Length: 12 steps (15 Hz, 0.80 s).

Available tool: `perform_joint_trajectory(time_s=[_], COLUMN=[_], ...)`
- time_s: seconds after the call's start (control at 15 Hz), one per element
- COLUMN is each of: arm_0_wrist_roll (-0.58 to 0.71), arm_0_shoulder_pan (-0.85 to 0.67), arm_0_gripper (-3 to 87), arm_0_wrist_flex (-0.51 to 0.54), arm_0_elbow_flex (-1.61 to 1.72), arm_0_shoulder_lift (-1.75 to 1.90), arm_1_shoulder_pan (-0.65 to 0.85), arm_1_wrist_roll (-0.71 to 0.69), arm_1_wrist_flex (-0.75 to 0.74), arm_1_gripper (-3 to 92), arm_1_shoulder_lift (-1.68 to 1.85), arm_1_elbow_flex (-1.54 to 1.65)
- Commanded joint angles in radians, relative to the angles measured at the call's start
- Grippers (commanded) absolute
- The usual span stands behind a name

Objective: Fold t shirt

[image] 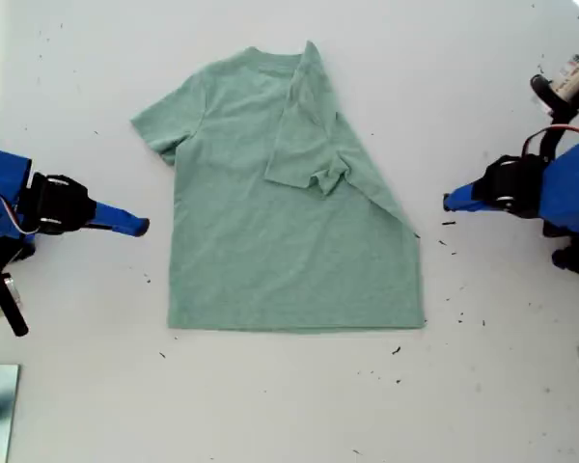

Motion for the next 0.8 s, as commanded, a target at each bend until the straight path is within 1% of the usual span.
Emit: perform_joint_trajectory(time_s=[0.0,0.07,0.13,0.2,0.33,0.47,0.53,0.6,0.73], arm_0_wrist_roll=[-0.046,-0.074,-0.077,-0.066,0.067,0.21,0.281,0.337,0.367], arm_0_shoulder_pan=[0.008,0.014,0.006,-0.025,-0.167,-0.387,-0.477,-0.554,-0.701], arm_0_gripper=[-0.2,-0.2,-0.2,-0.2,-0.2,-0.1,-0.1,0.0,1.0], arm_0_wrist_flex=[-0.064,-0.055,-0.015,0.074,0.275,0.468,0.515,0.526,0.552], arm_0_elbow_flex=[-0.097,-0.179,-0.328,-0.526,-0.933,-1.229,-1.307,-1.355,-1.396], arm_0_shoulder_lift=[-0.031,-0.138,-0.325,-0.543,-0.888,-1.134,-1.224,-1.276,-1.33], arm_1_shoulder_pan=[0.0,0.002,0.002,0.0,0.0,-0.006,-0.009,-0.009,-0.009], arm_1_wrist_roll=[-0.006,-0.006,-0.005,-0.005,-0.005,-0.006,-0.008,-0.011,-0.021], arm_1_wrist_flex=[0.002,0.002,0.002,0.002,0.002,0.002,0.002,0.002,0.002], arm_1_gripper=[2.6,2.6,2.6,2.6,2.6,2.6,2.6,2.6,2.6], arm_1_shoulder_lift=[0.014,0.014,0.014,0.014,0.014,0.014,0.014,0.014,0.014], arm_1_elbow_flex=[0.061,0.061,0.061,0.061,0.061,0.061,0.061,0.061,0.061])
